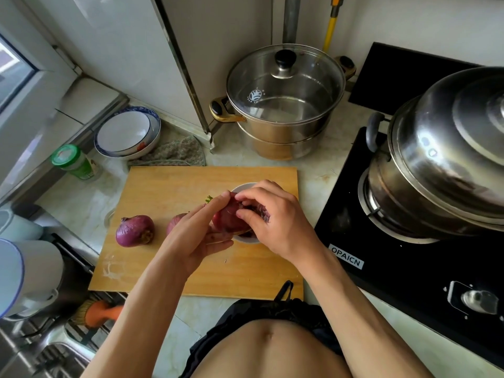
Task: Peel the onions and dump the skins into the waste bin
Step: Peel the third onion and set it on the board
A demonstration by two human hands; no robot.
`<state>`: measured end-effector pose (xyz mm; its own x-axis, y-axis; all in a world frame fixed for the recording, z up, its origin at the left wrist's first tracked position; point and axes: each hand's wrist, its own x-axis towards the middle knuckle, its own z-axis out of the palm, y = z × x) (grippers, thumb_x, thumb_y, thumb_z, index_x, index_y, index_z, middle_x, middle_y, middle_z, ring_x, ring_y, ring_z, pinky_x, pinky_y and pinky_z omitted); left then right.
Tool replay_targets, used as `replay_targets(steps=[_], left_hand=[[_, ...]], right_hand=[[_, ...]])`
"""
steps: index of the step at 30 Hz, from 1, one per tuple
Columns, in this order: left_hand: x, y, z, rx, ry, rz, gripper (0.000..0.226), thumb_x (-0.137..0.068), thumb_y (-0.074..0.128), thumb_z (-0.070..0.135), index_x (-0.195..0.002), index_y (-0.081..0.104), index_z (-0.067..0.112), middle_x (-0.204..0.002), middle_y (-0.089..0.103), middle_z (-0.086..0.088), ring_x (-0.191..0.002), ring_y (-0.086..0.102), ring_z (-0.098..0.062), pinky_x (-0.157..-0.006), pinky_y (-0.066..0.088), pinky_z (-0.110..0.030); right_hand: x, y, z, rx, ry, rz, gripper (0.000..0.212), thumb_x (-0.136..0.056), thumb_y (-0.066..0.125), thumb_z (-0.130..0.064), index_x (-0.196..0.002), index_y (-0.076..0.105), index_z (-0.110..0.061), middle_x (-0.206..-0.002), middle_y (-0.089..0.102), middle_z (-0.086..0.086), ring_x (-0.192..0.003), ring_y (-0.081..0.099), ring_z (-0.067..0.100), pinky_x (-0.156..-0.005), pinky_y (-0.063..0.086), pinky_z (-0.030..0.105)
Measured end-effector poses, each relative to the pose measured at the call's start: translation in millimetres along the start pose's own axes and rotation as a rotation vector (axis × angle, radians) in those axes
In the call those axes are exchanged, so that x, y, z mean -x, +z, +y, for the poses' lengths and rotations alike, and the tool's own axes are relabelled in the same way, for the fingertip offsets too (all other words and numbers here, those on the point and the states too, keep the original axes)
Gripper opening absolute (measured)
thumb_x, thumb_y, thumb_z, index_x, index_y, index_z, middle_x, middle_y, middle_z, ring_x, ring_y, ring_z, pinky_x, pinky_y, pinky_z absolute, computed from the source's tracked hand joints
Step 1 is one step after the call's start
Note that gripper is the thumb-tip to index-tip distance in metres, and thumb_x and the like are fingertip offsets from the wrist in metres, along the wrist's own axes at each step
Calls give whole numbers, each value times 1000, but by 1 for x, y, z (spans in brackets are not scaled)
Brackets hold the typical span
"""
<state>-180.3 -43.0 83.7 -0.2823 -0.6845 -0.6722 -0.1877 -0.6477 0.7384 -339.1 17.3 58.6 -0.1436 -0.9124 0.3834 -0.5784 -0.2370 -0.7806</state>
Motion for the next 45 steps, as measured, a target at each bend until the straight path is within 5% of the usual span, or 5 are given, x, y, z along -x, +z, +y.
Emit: replay_targets(steps=[16,20,27,38,45], left_hand=[[3,1,-3,69,38,45,68,-69,78,58,-122,71,15,-82,78,-4,-68,73,-16,-69,58,-33],[13,4,-10,170,68,57,72,-69,77,53,-125,67,8,-85,77,-8,-72,74,-17,-69,60,-30],[32,3,-9,399,125,-3,57,-83,71,32,-129,63,2,-106,75,-19,-92,76,-25,-75,62,-29],[34,-15,-5,367,128,-126,47,-82,77,35,-121,66,11,-95,72,-7,-78,69,-13,-62,55,-23],[33,-24,-12,351,187,-74,56,-73,82,31,-122,67,8,-104,73,-7,-86,70,-15,-78,56,-30]], right_hand=[[6,9,0,35,28,126,14,-83,77,-13,-94,74,-6,-90,66,3,-87,61,17,-78,51,28],[10,-1,-7,-135,154,123,22,-83,78,-13,-104,72,-10,-103,64,-5,-95,62,3,-83,48,12],[15,-12,-15,-285,307,8,34,-86,75,-26,-119,70,-18,-114,69,-9,-101,67,2,-86,56,23],[17,-10,-43,-345,500,6,41,-77,80,-30,-114,67,-42,-109,72,-20,-101,69,4,-89,56,27],[2,-13,-67,-296,603,-12,21,-87,74,-16,-101,69,-30,-89,69,-21,-85,66,-12,-68,47,6]])
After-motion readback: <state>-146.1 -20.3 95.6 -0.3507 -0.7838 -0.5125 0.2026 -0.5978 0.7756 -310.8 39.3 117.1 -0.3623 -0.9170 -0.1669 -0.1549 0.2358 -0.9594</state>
